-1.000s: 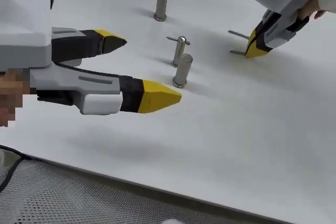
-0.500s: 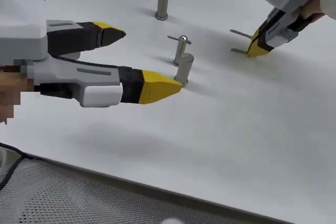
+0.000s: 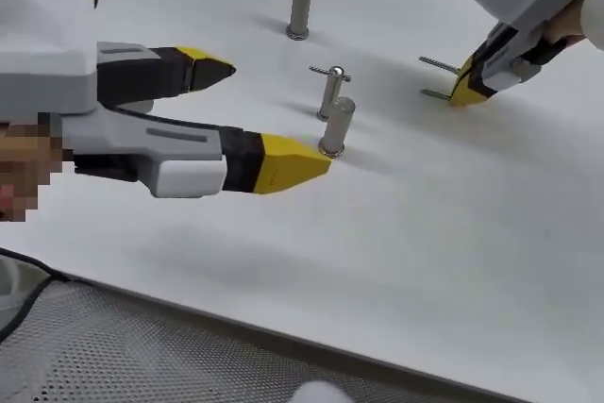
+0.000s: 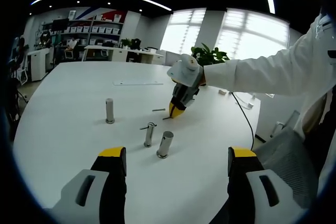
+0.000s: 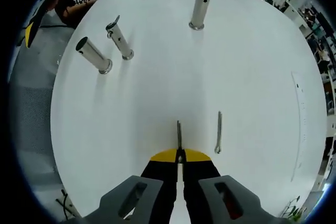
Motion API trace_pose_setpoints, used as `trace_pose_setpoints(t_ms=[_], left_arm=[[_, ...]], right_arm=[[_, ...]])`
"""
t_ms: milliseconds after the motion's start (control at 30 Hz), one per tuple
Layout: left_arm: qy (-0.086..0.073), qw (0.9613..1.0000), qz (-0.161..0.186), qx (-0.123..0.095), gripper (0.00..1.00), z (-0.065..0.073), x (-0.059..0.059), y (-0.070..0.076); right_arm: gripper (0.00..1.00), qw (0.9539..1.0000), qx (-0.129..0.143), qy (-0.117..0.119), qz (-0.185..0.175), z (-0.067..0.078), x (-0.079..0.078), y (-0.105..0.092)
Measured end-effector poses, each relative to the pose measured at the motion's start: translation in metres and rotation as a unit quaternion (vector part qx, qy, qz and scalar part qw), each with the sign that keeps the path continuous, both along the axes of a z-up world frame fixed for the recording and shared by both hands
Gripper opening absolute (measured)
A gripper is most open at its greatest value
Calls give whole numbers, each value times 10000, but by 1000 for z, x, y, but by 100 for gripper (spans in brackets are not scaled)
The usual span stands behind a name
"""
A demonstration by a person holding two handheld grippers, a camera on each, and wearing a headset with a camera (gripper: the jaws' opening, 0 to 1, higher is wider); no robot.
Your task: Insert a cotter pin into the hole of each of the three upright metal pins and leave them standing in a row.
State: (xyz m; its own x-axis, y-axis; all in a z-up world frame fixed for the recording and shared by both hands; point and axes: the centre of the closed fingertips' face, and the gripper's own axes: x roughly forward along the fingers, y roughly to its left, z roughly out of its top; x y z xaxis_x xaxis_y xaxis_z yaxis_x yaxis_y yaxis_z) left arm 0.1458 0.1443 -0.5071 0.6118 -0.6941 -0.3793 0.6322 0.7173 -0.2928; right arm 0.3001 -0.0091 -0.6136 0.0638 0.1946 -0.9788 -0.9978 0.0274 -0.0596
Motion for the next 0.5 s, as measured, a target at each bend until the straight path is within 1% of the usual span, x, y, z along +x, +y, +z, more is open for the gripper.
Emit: trace_pose_setpoints(t_ms=[33,200,233,267,333,433,500], left_arm=[[0,10000,5,-5,77,1,0,0],[3,10000,23,31,77,1,-1,2],[6,10000,24,30,77,1,-1,3],[6,10000,27,27,77,1,-1,3],[8,10000,31,38,76,1,-1,3],[11,10000,37,20,71,2,-1,3],[-1,10000,40,4,70,3,-1,3]], right_arm=[[0,10000,-15,-29,-84,0,1,0],[0,10000,-46,-35,-64,1,0,0],[0,9999,-11,67,-105,1,-2,0],[0,9997,46,104,-197,2,-2,0],[0,9994,136,98,-296,4,-1,-1],[0,9991,201,9,-363,11,-1,-6],[0,9987,296,-27,-406,15,-1,-7]])
